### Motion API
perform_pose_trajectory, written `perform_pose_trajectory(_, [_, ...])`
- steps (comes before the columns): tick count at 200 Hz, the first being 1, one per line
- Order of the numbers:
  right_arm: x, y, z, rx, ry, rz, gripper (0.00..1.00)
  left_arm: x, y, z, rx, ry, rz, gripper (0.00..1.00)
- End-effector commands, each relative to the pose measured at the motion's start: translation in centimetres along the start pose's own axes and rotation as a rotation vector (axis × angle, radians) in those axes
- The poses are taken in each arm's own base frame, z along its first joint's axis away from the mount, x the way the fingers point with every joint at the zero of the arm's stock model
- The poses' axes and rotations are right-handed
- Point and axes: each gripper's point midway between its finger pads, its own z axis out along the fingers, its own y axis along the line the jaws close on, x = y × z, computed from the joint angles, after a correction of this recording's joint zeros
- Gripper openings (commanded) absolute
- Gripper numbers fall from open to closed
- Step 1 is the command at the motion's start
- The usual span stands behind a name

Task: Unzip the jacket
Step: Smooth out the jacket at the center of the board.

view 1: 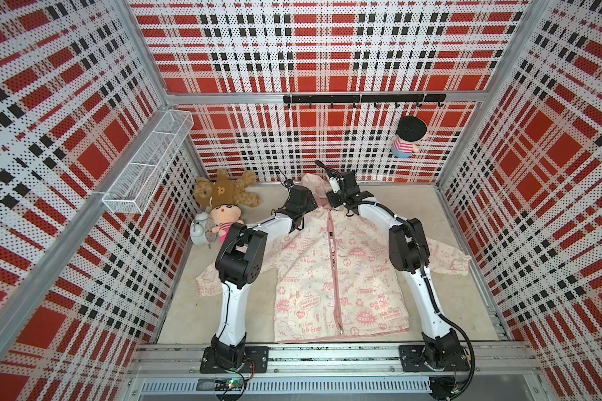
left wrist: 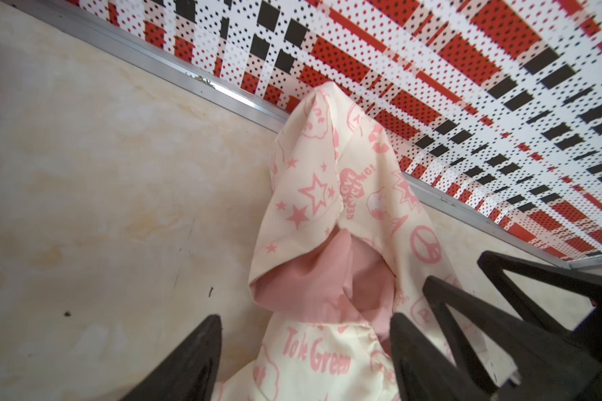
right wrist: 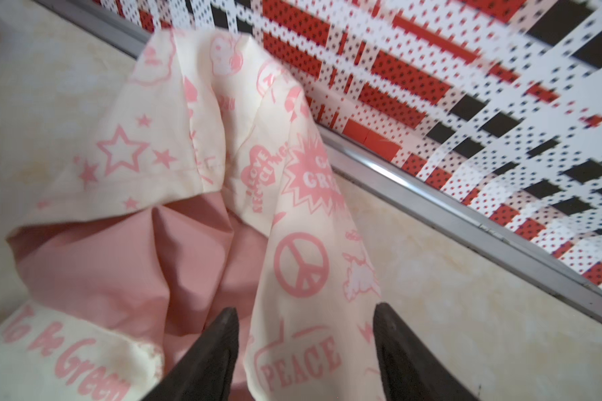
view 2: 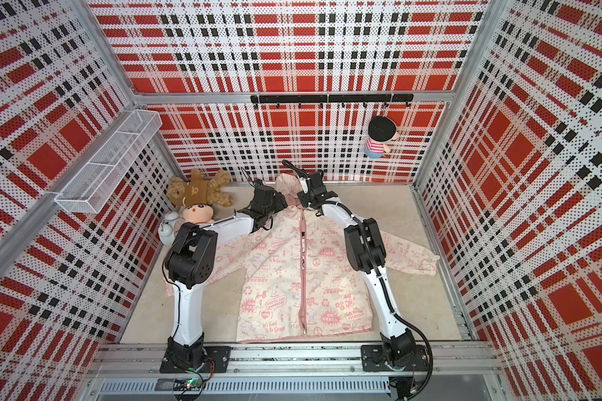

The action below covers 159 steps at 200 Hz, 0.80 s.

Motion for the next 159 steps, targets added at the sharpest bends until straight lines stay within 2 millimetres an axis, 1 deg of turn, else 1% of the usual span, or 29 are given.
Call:
perform_pose_trajectory(1, [-4.9,-1.0,-2.5,0.033,-0.129,-0.01,0.64,-2.9,-0.7,-1.3,0.025,-0.08,-0.023,0.77])
perform_pose_trajectory(26, [-5.5,0.7,-2.7,-0.063,-0.152,-0.004,0.63,-2.9,-0.4,-1.5,0.018,-0.082,-0.019,0.77])
perform_pose_trajectory(59, [-5.1,2.0,-2.1,-0.138,-0.126,0.025,0.56,-2.5,-0.2,-1.4,0.017,-0.075,-0.018,0.77])
perform_pose_trajectory(83, [-4.7,2.9,-2.0,-0.188,-0.117,0.031,0.54,-2.5,0.1,-1.6,0.009,-0.078,-0.018,0.76])
perform_pose_trajectory(118, [-3.4,3.5,-1.1,-0.215,-0.061,0.042,0.55,-2.4,0.5,-1.6,0.002,-0.079,-0.018,0.76])
perform_pose_trajectory(141, [-1.8,3.9,0.0,-0.223,-0.009,0.048,0.56,-2.3,0.5,-1.7,0.004,-0.075,-0.019,0.75])
perform_pose_trajectory(148, [-1.3,4.1,0.4,-0.228,0.011,0.049,0.58,-2.3,0.5,-1.8,0.004,-0.076,-0.018,0.75])
perform_pose_trajectory(154, [-1.2,4.0,0.5,-0.226,0.02,0.052,0.59,-2.2,0.6,-1.7,0.001,-0.074,-0.018,0.75])
perform_pose_trajectory(159, [-0.5,4.1,0.9,-0.225,0.044,0.057,0.61,-2.2,0.6,-1.8,0.001,-0.073,-0.018,0.75])
